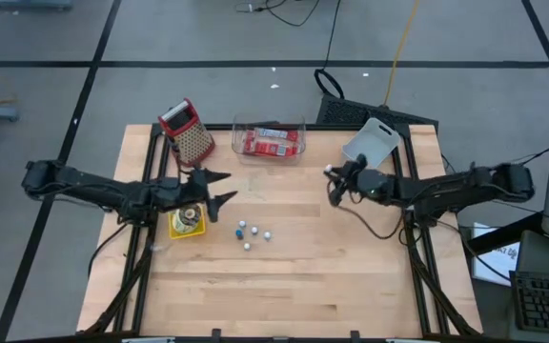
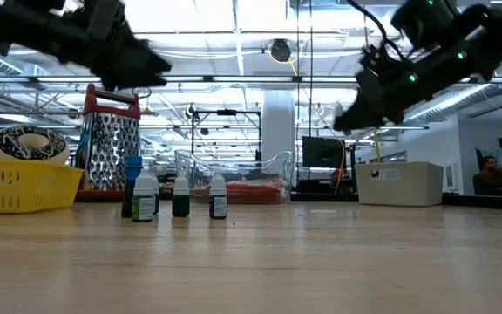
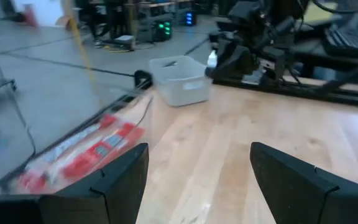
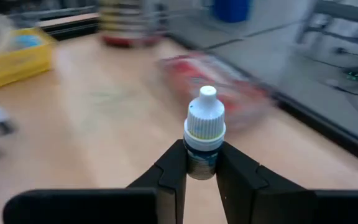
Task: Pick & Place Food Item
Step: Put the yellow food coloring bottle into the white bin
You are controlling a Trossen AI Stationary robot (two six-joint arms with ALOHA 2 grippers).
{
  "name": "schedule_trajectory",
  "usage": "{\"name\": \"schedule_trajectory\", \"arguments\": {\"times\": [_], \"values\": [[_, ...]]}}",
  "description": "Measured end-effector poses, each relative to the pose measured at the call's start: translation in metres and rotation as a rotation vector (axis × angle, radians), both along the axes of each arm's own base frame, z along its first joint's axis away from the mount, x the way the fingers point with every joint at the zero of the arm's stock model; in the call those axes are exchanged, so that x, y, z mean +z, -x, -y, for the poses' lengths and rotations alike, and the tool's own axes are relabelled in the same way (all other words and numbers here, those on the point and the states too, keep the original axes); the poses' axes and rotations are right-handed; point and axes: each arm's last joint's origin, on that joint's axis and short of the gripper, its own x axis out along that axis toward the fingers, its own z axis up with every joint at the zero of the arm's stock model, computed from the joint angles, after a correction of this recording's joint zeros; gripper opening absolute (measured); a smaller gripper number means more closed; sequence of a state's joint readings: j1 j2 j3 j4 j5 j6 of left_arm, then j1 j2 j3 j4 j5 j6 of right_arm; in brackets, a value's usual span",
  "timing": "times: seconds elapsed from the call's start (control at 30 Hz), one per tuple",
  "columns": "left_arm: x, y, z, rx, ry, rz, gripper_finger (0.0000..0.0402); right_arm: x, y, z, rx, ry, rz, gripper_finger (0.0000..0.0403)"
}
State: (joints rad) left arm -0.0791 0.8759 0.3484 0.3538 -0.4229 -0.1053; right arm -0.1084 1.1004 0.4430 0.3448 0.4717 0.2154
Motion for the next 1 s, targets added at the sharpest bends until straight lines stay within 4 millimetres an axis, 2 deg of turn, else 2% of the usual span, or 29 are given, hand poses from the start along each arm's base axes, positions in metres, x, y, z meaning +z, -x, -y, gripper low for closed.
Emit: {"name": "schedule_trajectory", "arguments": {"times": [0.23,0.5,0.73,1.0], "values": [[-0.025,0.017,-0.003,0.057,0.074,0.054,0.028,-0.009,0.035,0.033,-0.212,-0.004,0.033,0.0059],[-0.027,0.018,-0.003,0.058,0.093,0.072,0.028,-0.025,0.064,0.064,-0.433,-0.019,0.004,0.0059],[-0.026,0.018,-0.003,0.062,0.068,0.071,0.028,-0.039,0.081,0.074,-0.532,-0.034,-0.035,0.0059],[-0.026,0.018,-0.003,0.062,0.067,0.07,0.028,-0.044,0.088,0.077,-0.567,-0.02,-0.043,0.0059]]}}
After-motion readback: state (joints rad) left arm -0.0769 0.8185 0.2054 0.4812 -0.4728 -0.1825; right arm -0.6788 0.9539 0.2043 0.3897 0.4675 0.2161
